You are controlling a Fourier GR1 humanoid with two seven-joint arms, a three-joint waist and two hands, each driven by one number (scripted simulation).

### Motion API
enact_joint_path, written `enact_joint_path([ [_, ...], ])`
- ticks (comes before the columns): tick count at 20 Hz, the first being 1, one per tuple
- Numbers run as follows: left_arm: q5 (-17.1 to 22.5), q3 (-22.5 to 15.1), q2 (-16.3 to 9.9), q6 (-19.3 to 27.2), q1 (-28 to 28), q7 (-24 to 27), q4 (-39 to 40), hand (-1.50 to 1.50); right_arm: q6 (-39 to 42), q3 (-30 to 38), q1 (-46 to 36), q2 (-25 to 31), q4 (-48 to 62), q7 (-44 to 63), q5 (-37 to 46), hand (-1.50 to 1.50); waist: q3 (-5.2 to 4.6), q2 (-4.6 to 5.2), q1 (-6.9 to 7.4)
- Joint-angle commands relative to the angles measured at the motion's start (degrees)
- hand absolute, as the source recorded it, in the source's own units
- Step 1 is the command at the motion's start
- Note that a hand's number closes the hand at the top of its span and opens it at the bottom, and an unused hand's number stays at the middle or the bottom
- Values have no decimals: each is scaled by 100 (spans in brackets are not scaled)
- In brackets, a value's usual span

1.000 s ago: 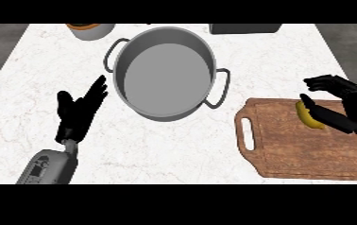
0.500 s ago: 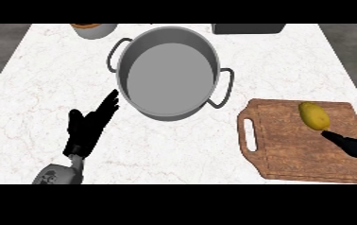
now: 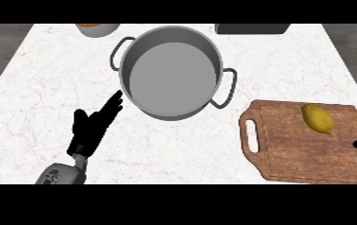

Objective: Pick the lemon from the cutting board and place it in the pot

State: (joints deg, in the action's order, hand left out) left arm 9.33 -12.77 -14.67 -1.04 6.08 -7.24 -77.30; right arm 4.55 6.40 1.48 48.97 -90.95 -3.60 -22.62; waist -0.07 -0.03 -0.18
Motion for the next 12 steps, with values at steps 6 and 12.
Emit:
enact_joint_path([
  [6, 47, 220, -25, -238, 210, 109, 367, 0, 1117, -1096, -544, 66, 1029, 798, 500, -150, 6, 51, 128],
  [12, -206, 203, 24, -213, -265, -27, -246, 0, 1446, -1017, -1040, -391, 2009, 491, 1380, -150, 8, 4, 55],
])
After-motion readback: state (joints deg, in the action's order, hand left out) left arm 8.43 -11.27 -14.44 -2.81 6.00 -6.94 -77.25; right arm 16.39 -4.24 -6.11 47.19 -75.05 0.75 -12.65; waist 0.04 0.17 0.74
